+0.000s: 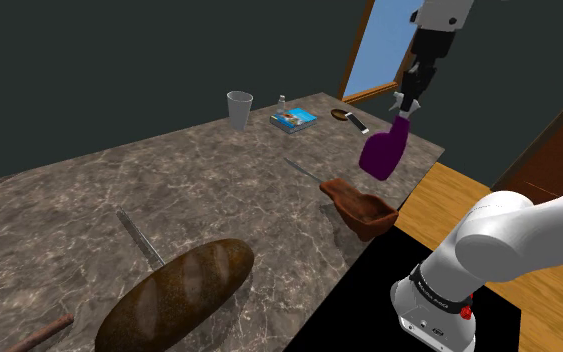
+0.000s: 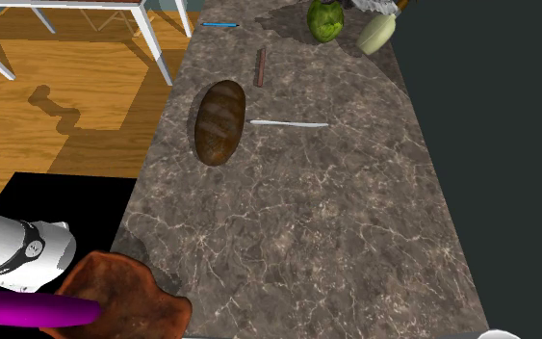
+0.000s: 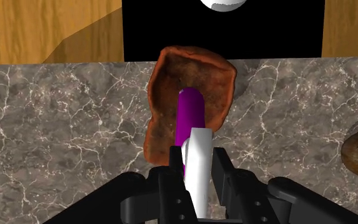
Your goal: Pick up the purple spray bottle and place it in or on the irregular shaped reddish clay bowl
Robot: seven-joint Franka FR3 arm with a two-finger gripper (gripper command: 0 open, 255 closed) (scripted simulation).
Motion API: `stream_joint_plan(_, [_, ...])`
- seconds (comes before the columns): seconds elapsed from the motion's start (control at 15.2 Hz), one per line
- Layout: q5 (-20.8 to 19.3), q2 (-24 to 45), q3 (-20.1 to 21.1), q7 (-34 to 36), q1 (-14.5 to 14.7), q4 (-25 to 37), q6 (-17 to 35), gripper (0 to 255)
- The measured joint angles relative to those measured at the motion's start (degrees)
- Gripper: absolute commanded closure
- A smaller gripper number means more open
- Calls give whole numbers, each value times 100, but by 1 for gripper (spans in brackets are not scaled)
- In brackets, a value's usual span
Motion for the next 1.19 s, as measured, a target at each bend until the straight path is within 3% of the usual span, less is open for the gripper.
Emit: stream_joint_plan(1.19, [-87,-262,-91,90,-39,-1532,1267,255])
